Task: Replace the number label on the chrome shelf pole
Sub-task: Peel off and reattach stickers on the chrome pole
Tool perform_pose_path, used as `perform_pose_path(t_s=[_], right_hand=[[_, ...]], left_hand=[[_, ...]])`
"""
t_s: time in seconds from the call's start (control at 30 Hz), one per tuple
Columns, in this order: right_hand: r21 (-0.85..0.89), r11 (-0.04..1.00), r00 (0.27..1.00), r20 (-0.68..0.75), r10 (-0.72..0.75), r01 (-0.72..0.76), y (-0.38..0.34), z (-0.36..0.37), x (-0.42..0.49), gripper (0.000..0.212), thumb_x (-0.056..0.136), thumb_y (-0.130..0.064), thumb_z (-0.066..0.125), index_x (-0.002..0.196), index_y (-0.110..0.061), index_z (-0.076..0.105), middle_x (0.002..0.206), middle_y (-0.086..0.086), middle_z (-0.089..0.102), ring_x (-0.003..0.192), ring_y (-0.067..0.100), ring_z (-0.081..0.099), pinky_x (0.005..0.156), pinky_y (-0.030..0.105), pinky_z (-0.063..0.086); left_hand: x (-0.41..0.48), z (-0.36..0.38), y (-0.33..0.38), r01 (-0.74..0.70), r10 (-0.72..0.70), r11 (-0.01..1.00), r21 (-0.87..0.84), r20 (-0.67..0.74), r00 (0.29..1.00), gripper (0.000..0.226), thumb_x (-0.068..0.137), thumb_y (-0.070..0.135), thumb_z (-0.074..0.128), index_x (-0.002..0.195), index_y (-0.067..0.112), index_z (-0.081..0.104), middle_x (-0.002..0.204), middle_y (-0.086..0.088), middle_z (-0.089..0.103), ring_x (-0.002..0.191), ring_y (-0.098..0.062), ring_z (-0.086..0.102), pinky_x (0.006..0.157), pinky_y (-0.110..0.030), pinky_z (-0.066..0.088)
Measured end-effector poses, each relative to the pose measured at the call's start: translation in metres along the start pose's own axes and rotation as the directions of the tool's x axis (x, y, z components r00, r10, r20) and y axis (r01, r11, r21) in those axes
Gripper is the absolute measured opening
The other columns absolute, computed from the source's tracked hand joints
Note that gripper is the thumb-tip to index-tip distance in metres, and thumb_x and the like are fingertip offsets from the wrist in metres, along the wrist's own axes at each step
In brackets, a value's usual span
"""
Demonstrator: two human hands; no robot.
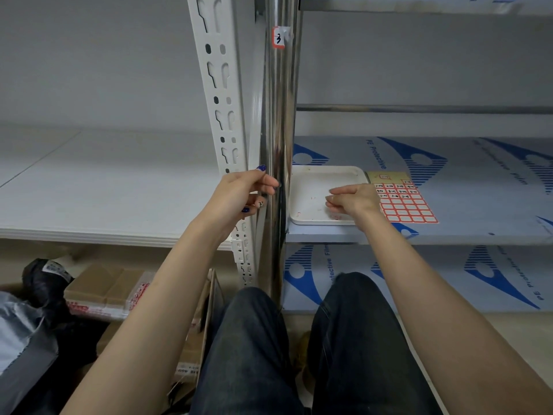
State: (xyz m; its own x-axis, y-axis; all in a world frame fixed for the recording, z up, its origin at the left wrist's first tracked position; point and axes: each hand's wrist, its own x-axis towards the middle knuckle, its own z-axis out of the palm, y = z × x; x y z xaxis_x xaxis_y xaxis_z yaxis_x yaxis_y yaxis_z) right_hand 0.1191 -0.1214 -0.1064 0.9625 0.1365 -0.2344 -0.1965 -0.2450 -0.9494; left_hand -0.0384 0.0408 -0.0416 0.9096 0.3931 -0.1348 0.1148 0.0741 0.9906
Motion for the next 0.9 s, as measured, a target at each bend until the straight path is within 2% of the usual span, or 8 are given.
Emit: perform_pose_path(t_s=[0.2,0.3,0.43,0.53,0.63,0.73,0.8,0.9], right_hand=[[-0.110,0.993,0.990,-0.124,-0.065,0.051,0.002,-0.004,0.002,0.024,0.079,-0.019,0.076,0.087,0.003,0.071,0.069,0.009,0.068,0.055,0.015,0.063,0.062,0.026,0.059],[-0.163,0.982,0.976,-0.179,-0.126,0.097,-0.002,-0.009,0.008,0.023,0.082,-0.024,0.074,0.077,-0.003,0.071,0.061,0.002,0.063,0.054,0.011,0.059,0.070,0.029,0.059],[-0.182,0.971,0.968,-0.167,-0.185,0.155,-0.010,-0.013,0.011,0.007,0.082,-0.011,0.073,0.085,-0.005,0.073,0.083,0.010,0.070,0.068,0.020,0.062,0.084,0.038,0.057],[-0.181,0.964,0.965,-0.139,-0.222,0.196,-0.015,-0.016,0.012,0.012,0.081,-0.002,0.071,0.093,-0.003,0.073,0.101,0.014,0.070,0.086,0.024,0.065,0.083,0.035,0.057],[-0.207,0.962,0.972,-0.115,-0.207,0.180,-0.015,-0.016,0.015,0.017,0.081,-0.002,0.072,0.096,-0.007,0.074,0.106,0.010,0.069,0.101,0.025,0.064,0.091,0.038,0.054],[-0.227,0.956,0.968,-0.125,-0.218,0.186,-0.012,-0.016,0.017,0.012,0.083,-0.010,0.071,0.095,-0.009,0.074,0.099,0.005,0.070,0.099,0.022,0.064,0.094,0.040,0.052],[-0.206,0.960,0.966,-0.132,-0.221,0.192,-0.013,-0.015,0.016,0.012,0.087,-0.014,0.067,0.097,-0.008,0.071,0.099,0.010,0.071,0.084,0.018,0.066,0.085,0.035,0.055],[-0.240,0.954,0.964,-0.148,-0.222,0.182,-0.016,-0.014,0.017,0.019,0.092,-0.004,0.056,0.109,-0.010,0.065,0.106,0.013,0.068,0.082,0.017,0.063,0.085,0.035,0.055]], left_hand=[[-0.004,0.000,0.007,-0.025,0.025,1.000,-0.002,0.005,1.000,0.034,0.098,0.020,0.044,0.073,0.010,0.066,0.059,0.005,0.061,0.043,-0.007,0.040,0.039,-0.013,0.030],[-0.006,-0.002,0.006,-0.034,0.034,0.999,0.003,0.010,0.999,0.035,0.098,0.020,0.044,0.073,0.010,0.066,0.061,0.004,0.061,0.043,-0.007,0.040,0.039,-0.013,0.030],[-0.006,-0.002,0.006,-0.047,0.047,0.999,0.017,0.000,0.999,0.035,0.098,0.021,0.044,0.074,0.011,0.067,0.061,0.005,0.062,0.044,-0.007,0.041,0.040,-0.013,0.031],[-0.005,-0.001,0.010,-0.079,0.079,0.996,0.039,0.003,0.997,0.035,0.098,0.021,0.043,0.074,0.012,0.067,0.061,0.006,0.062,0.045,-0.007,0.041,0.042,-0.014,0.032],[-0.005,-0.002,0.013,-0.105,0.104,0.992,0.065,0.020,0.994,0.035,0.098,0.019,0.041,0.076,0.012,0.067,0.060,0.008,0.062,0.047,-0.008,0.041,0.042,-0.014,0.033],[-0.006,-0.005,0.015,-0.124,0.123,0.990,0.074,0.022,0.992,0.034,0.098,0.018,0.042,0.075,0.013,0.067,0.061,0.009,0.062,0.046,-0.008,0.041,0.041,-0.012,0.034],[-0.006,-0.007,0.017,-0.130,0.129,0.989,0.076,0.011,0.992,0.030,0.097,0.017,0.043,0.078,0.013,0.066,0.064,0.008,0.061,0.047,-0.008,0.041,0.041,-0.012,0.033],[-0.006,-0.010,0.022,-0.137,0.141,0.987,0.080,-0.049,0.989,0.012,0.094,0.014,0.049,0.090,0.015,0.060,0.077,0.007,0.062,0.045,-0.007,0.042,0.043,-0.014,0.032]])
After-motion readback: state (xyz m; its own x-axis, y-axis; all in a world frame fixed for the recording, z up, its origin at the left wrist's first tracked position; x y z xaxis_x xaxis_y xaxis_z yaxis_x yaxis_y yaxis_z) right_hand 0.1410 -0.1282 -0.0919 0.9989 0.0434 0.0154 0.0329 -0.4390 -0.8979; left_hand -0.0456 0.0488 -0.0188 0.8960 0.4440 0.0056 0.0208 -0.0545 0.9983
